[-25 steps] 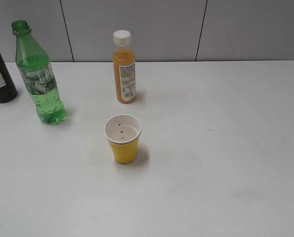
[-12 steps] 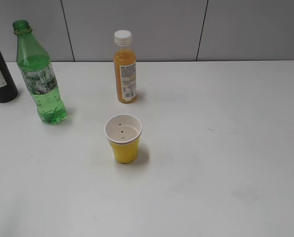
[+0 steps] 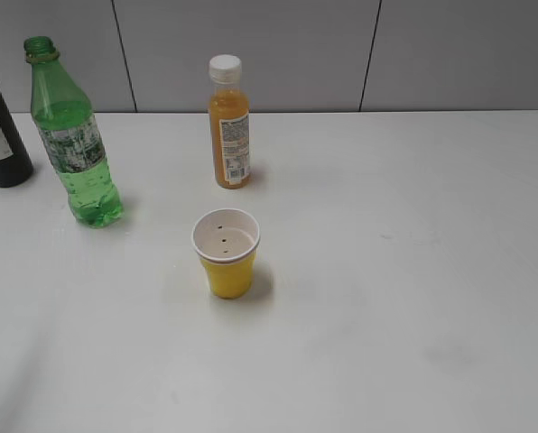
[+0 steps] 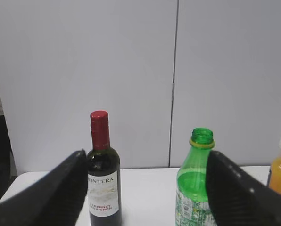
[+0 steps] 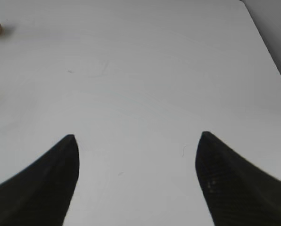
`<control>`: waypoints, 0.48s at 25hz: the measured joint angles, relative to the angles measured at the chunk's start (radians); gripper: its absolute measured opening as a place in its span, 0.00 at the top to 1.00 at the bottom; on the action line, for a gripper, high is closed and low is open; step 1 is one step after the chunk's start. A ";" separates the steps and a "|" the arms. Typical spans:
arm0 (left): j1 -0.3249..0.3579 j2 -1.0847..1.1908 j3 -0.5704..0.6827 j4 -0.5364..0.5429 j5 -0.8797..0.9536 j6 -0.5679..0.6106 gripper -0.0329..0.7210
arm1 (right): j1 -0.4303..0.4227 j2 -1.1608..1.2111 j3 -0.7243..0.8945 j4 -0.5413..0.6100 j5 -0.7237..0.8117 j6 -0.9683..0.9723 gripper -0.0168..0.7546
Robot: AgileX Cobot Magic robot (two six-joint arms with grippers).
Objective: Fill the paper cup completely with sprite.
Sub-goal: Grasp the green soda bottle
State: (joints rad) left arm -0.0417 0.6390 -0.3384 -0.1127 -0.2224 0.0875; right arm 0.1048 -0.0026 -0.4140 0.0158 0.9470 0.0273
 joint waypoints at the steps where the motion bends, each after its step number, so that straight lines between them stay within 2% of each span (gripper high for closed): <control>1: 0.000 0.014 0.016 0.000 -0.025 -0.003 0.17 | 0.000 0.000 0.000 0.000 0.000 0.000 0.21; 12: 0.000 0.176 0.035 0.034 -0.167 -0.032 0.17 | 0.000 0.000 0.000 0.000 0.000 0.000 0.21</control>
State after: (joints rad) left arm -0.0417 0.8149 -0.3030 -0.0789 -0.3898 0.0553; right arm 0.1048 -0.0026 -0.4140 0.0158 0.9470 0.0268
